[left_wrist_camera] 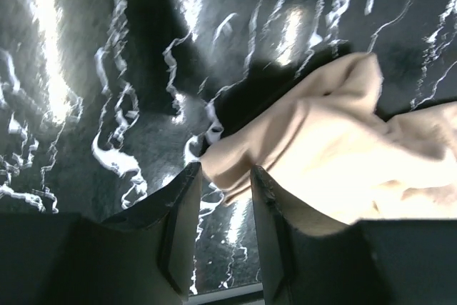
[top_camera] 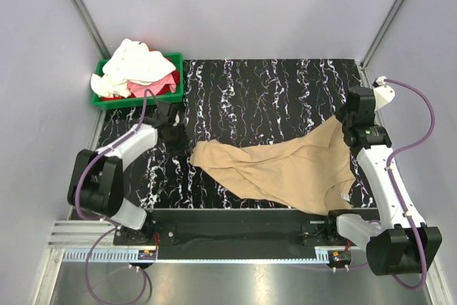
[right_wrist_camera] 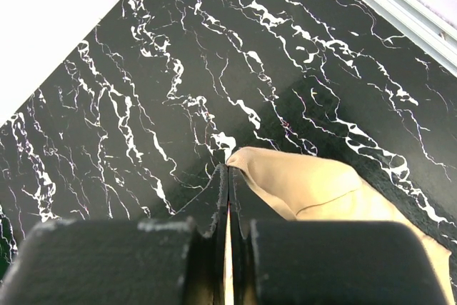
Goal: Fold and stack the t-shirts
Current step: Flatten the tshirt out
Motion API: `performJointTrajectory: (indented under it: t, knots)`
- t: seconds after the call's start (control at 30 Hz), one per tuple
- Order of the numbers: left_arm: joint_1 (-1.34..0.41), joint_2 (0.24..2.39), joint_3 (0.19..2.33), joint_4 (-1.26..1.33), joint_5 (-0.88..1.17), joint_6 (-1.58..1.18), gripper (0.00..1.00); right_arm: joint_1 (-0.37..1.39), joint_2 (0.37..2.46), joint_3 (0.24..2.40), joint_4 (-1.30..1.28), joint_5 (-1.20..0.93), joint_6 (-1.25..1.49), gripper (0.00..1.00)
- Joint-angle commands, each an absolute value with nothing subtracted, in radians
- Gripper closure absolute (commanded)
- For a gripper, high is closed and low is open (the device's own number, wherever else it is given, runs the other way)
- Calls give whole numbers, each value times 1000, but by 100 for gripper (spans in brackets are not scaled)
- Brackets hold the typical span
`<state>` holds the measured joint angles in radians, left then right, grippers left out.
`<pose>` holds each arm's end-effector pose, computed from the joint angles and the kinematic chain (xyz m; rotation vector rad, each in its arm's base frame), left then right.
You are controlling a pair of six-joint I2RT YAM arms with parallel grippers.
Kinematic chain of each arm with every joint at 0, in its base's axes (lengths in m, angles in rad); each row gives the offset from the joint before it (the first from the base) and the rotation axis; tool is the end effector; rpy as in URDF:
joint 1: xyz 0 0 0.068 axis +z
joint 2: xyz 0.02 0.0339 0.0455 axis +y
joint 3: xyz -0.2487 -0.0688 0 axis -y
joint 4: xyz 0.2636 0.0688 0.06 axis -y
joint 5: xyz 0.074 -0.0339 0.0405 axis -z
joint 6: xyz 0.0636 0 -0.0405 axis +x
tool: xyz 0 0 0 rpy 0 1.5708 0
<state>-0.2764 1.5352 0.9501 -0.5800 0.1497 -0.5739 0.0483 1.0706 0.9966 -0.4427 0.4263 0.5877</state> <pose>0.3034 -0.0959 0.1407 -0.3725 2.7773 -0.4291 0.2837 -0.0126 0.3069 0.7841 1.8808 -0.0478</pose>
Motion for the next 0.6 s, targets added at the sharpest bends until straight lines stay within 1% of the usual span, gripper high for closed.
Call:
performJointTrajectory:
  t: [0.0,0.07,0.1,0.13,0.2,0.37,0.57]
  knots:
    - [-276,1442,872,-451,150,-621,60,46,1054,1040,-400,442,572,100]
    - [-273,1431,816,-379,211,-655,59,45,1048,1034,-400,439,577,100]
    - [-272,1428,755,-336,242,-672,59,46,1046,1032,-399,434,578,100]
    - [-272,1425,726,-240,274,-710,59,46,1048,1032,-397,433,584,100]
    - [-272,1422,658,-142,331,-751,59,46,1054,1029,-396,423,584,100]
    - [-273,1422,609,-121,304,-796,61,46,1054,1019,-393,425,583,100]
    - [-299,1309,531,-86,252,-819,57,44,1060,1011,-388,426,577,100]
